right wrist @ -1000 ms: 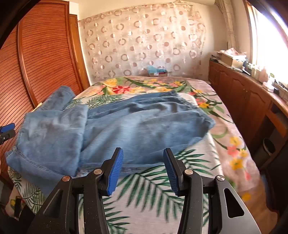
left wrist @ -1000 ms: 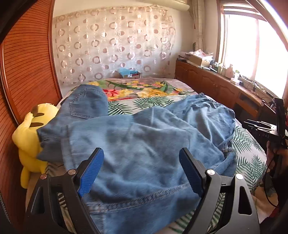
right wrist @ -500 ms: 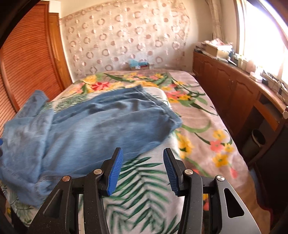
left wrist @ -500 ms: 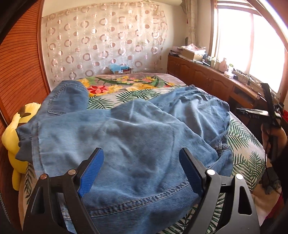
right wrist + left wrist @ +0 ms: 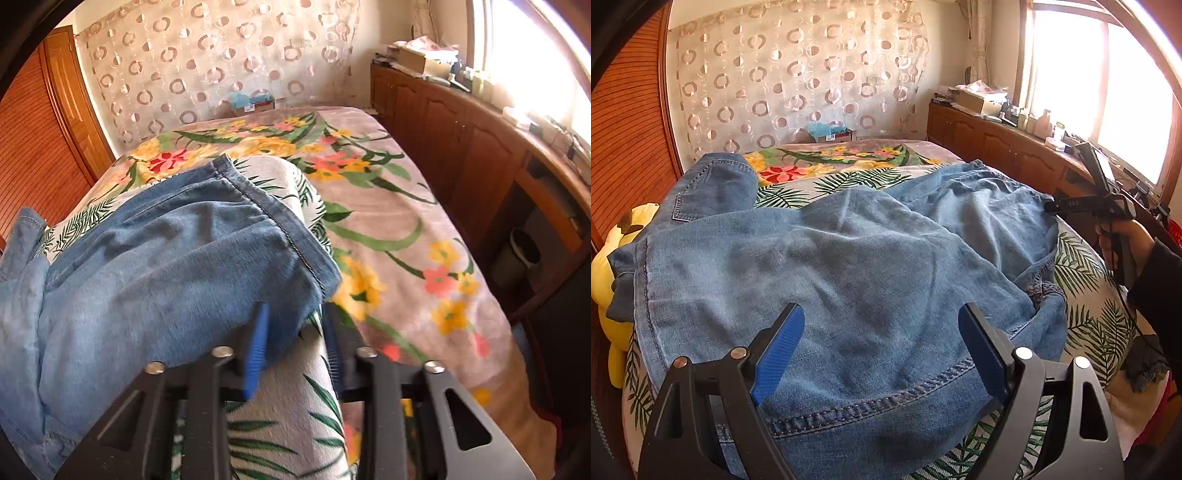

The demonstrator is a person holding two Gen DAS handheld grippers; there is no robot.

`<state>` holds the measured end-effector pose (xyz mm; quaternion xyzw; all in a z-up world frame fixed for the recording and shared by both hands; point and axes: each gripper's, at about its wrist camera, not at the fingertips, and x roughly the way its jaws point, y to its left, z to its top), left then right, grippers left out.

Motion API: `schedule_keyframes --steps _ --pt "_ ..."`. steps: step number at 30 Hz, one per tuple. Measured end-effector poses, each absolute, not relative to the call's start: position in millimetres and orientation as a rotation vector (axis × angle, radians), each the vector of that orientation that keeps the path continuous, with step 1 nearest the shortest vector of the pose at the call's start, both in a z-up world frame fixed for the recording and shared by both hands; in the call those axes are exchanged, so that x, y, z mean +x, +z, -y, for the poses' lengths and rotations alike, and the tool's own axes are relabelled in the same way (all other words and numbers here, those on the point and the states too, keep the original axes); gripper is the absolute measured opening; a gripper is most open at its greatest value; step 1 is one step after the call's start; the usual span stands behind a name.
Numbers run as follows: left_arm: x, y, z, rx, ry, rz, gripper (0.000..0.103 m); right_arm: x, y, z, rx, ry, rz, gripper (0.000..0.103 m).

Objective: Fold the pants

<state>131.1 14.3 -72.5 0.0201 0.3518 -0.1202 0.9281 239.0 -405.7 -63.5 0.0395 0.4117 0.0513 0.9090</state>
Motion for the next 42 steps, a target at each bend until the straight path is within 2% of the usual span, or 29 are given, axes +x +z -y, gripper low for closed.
schedule_keyframes --steps 3,9,23,30,37,40,42 --pt "127 -73 -17 0.042 -0.243 -0.720 0.086 238 -60 399 0.067 0.111 -0.812 0.003" --pt "112 -61 -34 0.015 -0.221 -0.690 0.086 206 -17 368 0.029 0.219 -0.702 0.003" --pt "66 -19 -78 0.014 -0.159 -0.602 0.086 95 92 198 -0.125 0.703 -0.512 0.003" --pt "51 -12 -103 0.004 -0.106 -0.589 0.086 56 94 144 -0.113 0.928 -0.554 0.003" --pt "47 -19 -119 -0.008 -0.069 -0.605 0.086 65 70 123 -0.157 0.952 -0.652 0.003" --pt "49 -22 -122 -0.015 -0.066 -0.612 0.086 63 67 121 -0.177 0.938 -0.660 0.010" --pt "51 -25 -122 -0.018 -0.069 -0.617 0.086 68 74 115 -0.187 0.926 -0.647 0.026"
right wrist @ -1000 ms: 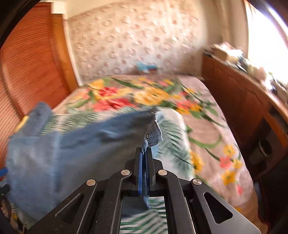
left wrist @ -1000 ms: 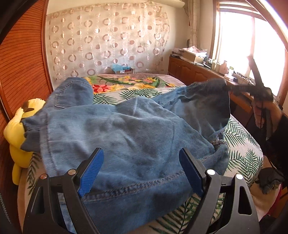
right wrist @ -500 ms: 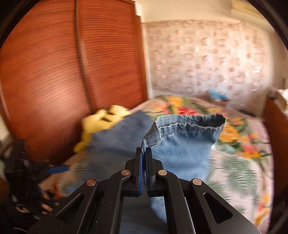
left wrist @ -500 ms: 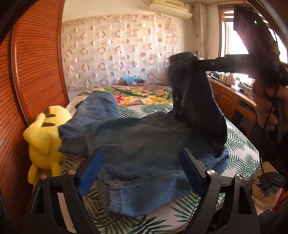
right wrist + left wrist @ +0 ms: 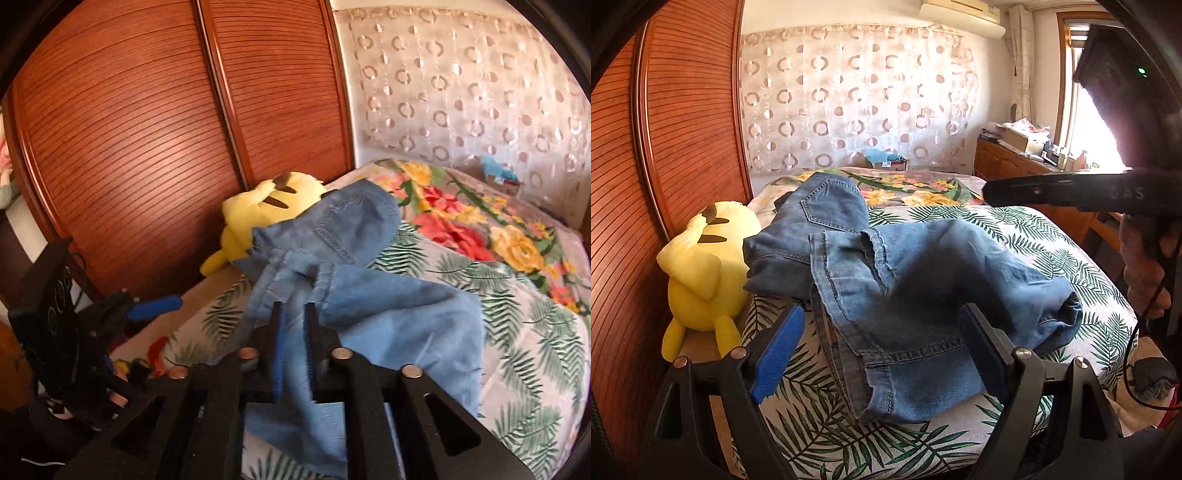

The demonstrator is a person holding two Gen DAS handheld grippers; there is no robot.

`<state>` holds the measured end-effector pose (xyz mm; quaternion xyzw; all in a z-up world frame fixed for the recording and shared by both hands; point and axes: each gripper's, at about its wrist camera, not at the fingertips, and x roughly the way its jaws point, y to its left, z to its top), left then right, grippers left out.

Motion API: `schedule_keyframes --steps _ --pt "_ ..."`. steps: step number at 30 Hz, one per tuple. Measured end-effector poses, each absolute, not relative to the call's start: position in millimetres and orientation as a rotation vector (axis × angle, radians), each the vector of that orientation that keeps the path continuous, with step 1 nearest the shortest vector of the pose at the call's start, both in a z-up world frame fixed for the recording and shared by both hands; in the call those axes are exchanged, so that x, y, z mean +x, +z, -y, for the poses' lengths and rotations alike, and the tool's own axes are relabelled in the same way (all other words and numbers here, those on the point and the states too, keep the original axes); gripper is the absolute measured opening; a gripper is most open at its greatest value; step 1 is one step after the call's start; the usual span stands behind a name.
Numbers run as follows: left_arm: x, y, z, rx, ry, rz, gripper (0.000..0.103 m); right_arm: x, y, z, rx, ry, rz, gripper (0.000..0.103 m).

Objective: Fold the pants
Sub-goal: 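Lay the leg down and open the right tool while the left tool grips the jeans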

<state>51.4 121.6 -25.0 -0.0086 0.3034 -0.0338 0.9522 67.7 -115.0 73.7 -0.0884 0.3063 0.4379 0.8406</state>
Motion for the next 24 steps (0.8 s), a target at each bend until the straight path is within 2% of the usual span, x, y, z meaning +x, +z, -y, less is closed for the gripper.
schedule_keyframes --steps 2,18,24 --pt "53 -27 -122 -0.018 -0.072 -0.621 0.086 65 79 118 -0.187 0.920 -0.633 0.033" --pt "86 -41 -116 0.004 -0.096 -0.662 0.086 70 34 142 -0.234 0.726 -0.657 0.033" --pt "101 -43 -116 0.005 -0.125 -0.677 0.086 77 1 154 -0.239 0.616 -0.700 0.033"
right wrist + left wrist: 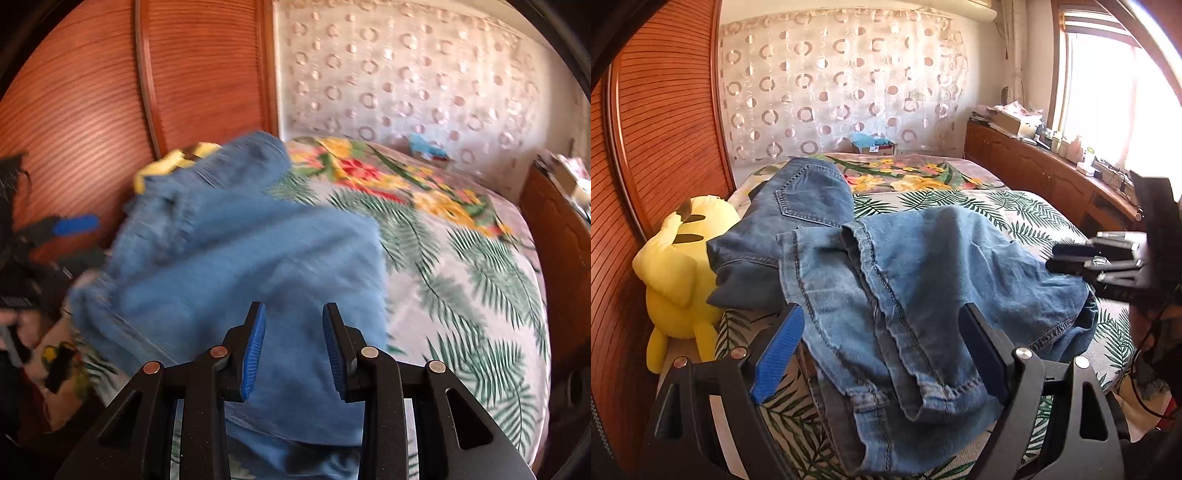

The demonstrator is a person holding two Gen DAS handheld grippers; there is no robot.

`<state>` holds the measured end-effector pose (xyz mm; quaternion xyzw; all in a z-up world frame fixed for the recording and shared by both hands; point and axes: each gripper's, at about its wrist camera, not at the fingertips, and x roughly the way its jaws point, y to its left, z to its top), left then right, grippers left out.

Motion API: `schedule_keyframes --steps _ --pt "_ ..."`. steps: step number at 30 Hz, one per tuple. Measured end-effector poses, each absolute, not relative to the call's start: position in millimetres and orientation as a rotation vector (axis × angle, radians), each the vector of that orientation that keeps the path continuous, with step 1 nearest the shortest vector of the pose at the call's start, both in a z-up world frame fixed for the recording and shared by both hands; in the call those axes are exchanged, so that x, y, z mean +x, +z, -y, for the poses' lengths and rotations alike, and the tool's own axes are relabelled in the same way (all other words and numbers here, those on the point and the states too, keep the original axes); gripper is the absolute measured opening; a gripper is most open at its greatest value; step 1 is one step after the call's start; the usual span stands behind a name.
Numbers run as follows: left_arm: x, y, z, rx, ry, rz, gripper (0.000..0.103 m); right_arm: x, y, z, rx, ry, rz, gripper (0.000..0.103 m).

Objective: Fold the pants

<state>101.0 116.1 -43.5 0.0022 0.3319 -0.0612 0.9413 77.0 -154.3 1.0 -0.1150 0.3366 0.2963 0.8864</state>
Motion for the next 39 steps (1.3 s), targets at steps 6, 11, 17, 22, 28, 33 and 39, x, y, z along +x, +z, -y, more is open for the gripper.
schedule_keyframes --steps 6,11,17,22,28,33,39 --pt "132 -39 -115 0.058 -0.147 -0.694 0.079 82 -15 158 -0.206 0.587 -0.725 0.033" --pt "174 -46 -120 0.065 -0.157 -0.750 0.060 86 -9 153 -0.194 0.586 -0.709 0.033" --pt "213 -66 -118 0.090 -0.167 -0.845 0.040 102 -11 155 -0.191 0.571 -0.693 0.033" --pt "216 -66 -113 0.135 -0.151 -0.841 0.007 103 -21 172 -0.167 0.557 -0.688 0.033" --pt "182 -19 -131 0.141 -0.113 -0.741 0.006 96 -22 170 -0.170 0.564 -0.684 0.033" --pt "183 -9 -152 0.158 -0.080 -0.760 0.006 97 -18 167 -0.163 0.573 -0.671 0.033" --pt "171 -23 -147 0.162 -0.072 -0.778 0.037 122 -25 164 -0.148 0.588 -0.709 0.041"
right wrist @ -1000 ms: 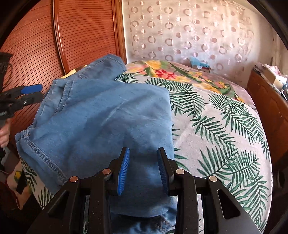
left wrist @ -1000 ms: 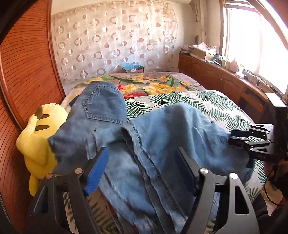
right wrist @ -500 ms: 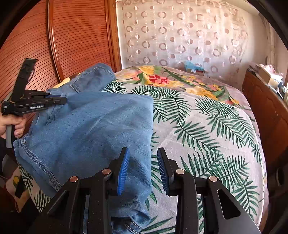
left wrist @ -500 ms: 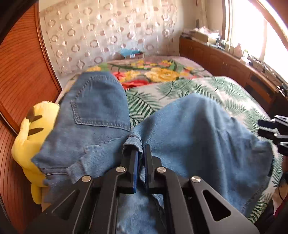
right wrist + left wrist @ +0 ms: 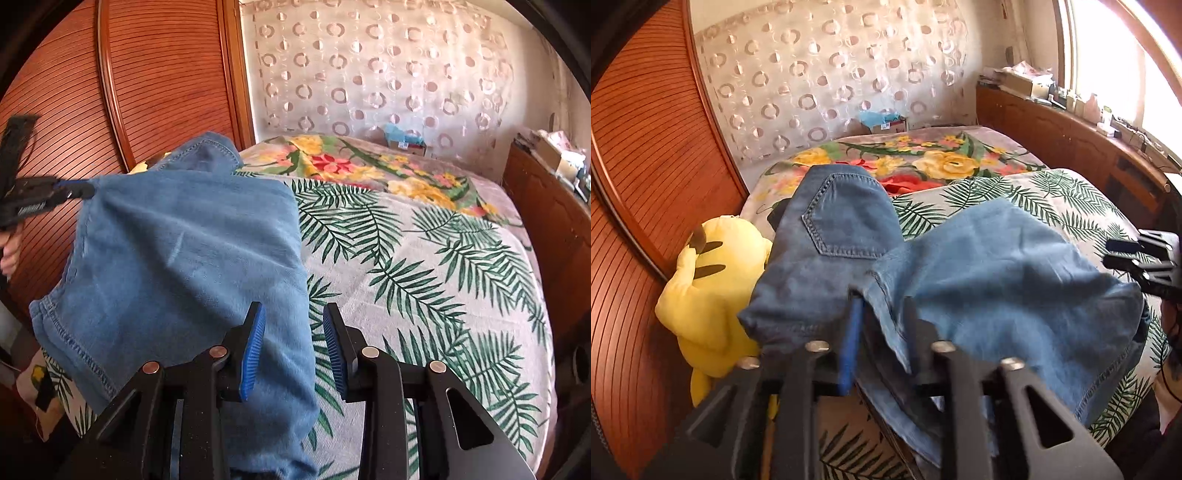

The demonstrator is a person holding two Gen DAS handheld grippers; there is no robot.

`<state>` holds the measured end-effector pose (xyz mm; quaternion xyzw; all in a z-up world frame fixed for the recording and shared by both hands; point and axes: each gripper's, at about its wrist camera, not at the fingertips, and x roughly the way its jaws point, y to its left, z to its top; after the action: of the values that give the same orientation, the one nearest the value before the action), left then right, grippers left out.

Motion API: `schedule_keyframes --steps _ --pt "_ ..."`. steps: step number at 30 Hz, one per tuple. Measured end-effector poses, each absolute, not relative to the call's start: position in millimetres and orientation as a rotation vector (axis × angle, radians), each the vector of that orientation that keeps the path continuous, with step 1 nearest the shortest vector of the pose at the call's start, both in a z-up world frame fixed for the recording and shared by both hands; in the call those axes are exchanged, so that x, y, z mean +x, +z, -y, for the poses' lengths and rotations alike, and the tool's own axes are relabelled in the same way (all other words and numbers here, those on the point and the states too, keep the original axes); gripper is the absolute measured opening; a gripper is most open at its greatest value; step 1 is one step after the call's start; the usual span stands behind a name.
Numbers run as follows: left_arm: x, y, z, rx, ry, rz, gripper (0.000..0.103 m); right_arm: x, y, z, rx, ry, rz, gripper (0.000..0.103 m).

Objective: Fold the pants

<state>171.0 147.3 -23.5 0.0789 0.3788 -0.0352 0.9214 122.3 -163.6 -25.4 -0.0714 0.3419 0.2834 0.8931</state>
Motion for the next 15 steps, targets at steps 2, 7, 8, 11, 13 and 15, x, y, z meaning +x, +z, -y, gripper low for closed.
schedule_keyframes --steps 2,7,8,11,13,15 --pt "162 -28 -147 0.133 -0.096 -0.765 0.050 134 -25 159 -0.166 0.598 -0.716 0.045" --pt "153 -43 -146 0.108 -0.096 -0.763 0.062 172 -22 143 -0.177 0.621 -0.734 0.046" --pt "152 -46 -147 0.099 -0.094 -0.765 0.062 182 -23 139 -0.168 0.633 -0.744 0.046" --pt "153 -56 -149 0.090 -0.083 -0.781 0.062 207 -29 123 -0.163 0.659 -0.784 0.046" --pt "153 -61 -149 0.088 -0.081 -0.790 0.062 224 -38 114 -0.165 0.673 -0.827 0.046" --pt "152 -67 -151 0.081 -0.084 -0.797 0.062 236 -45 108 -0.162 0.693 -0.860 0.046"
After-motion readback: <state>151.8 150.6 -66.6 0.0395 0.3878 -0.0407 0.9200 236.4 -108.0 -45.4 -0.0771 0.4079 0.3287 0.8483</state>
